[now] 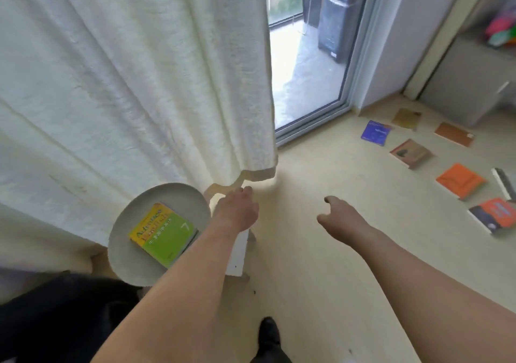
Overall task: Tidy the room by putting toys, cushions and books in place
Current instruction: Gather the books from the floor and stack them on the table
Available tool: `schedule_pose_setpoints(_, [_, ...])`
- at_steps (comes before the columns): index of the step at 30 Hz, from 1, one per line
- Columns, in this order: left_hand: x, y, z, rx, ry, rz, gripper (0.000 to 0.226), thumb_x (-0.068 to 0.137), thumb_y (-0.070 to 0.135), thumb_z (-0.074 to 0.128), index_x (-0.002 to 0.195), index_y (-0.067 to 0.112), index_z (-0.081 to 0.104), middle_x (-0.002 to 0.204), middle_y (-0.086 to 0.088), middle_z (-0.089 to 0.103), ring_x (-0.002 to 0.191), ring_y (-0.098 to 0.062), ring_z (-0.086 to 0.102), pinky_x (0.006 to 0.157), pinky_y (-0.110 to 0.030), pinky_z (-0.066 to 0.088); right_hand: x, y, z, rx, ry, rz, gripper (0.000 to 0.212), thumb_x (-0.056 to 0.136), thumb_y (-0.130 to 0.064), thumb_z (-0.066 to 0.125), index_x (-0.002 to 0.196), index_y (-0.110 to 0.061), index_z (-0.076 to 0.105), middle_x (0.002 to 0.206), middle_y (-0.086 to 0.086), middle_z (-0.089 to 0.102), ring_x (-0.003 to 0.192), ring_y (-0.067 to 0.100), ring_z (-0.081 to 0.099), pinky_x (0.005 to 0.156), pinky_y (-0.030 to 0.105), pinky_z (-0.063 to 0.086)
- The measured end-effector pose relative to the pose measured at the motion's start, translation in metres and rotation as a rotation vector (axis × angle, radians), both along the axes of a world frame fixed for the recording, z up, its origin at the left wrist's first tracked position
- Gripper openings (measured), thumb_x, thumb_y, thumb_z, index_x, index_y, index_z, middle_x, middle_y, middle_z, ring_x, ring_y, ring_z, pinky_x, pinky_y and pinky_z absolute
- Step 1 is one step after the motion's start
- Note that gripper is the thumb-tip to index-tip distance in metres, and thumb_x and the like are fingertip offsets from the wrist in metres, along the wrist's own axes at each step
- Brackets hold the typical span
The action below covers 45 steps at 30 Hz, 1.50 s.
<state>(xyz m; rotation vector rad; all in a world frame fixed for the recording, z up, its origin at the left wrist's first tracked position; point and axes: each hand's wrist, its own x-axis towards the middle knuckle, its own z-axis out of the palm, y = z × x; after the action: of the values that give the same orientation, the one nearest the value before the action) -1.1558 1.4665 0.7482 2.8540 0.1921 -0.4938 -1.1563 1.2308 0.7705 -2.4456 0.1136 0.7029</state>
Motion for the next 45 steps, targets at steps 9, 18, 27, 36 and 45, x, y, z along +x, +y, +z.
schedule_pose_setpoints(9, [-0.033,-0.305,-0.015,0.022,0.018,-0.395,0.041,0.100,0.032,0.040,0.136,0.012,0.046,0.137,-0.009,0.052,0.126,-0.030,0.049,0.100,-0.038,0.041,-0.106,-0.290,-0.025,0.000,0.046,-0.395,0.062,0.091,-0.019,0.048,0.149,-0.011,0.030,0.148,0.011,0.040,0.129,0.027,0.045,0.091,0.031,0.039])
schedule_pose_setpoints(18, [-0.062,-0.498,-0.039,0.092,0.087,-0.647,0.040,0.100,0.031,0.040,0.134,0.012,0.047,0.136,-0.007,0.053,0.124,-0.029,0.049,0.100,-0.038,0.042,-0.170,-0.458,-0.041,0.007,0.103,-0.607,0.062,0.090,-0.019,0.050,0.148,-0.008,0.032,0.146,0.013,0.043,0.129,0.029,0.046,0.099,0.031,0.040])
schedule_pose_setpoints(27, [-0.023,-0.647,-0.081,0.145,0.171,-0.690,0.040,0.100,0.029,0.039,0.136,0.013,0.047,0.138,-0.007,0.051,0.125,-0.028,0.049,0.098,-0.036,0.040,-0.152,-0.609,-0.080,0.000,0.136,-0.678,0.060,0.091,-0.019,0.049,0.147,-0.007,0.032,0.147,0.014,0.042,0.130,0.028,0.045,0.096,0.028,0.039])
schedule_pose_setpoints(36, [-0.020,-0.842,-0.116,0.126,0.279,-0.822,0.041,0.100,0.028,0.039,0.139,0.016,0.047,0.141,-0.005,0.049,0.127,-0.028,0.048,0.098,-0.034,0.039,-0.155,-0.772,-0.118,-0.031,0.213,-0.789,0.058,0.091,-0.022,0.050,0.145,-0.007,0.035,0.147,0.014,0.041,0.132,0.031,0.042,0.103,0.034,0.038])
schedule_pose_setpoints(45, [-0.098,-0.982,-0.140,0.180,0.357,-0.899,0.040,0.100,0.026,0.038,0.137,0.013,0.047,0.139,-0.008,0.050,0.125,-0.031,0.049,0.095,-0.037,0.040,-0.236,-0.899,-0.164,-0.041,0.331,-0.924,0.056,0.088,-0.027,0.050,0.139,-0.007,0.039,0.143,0.014,0.044,0.129,0.033,0.045,0.104,0.039,0.041])
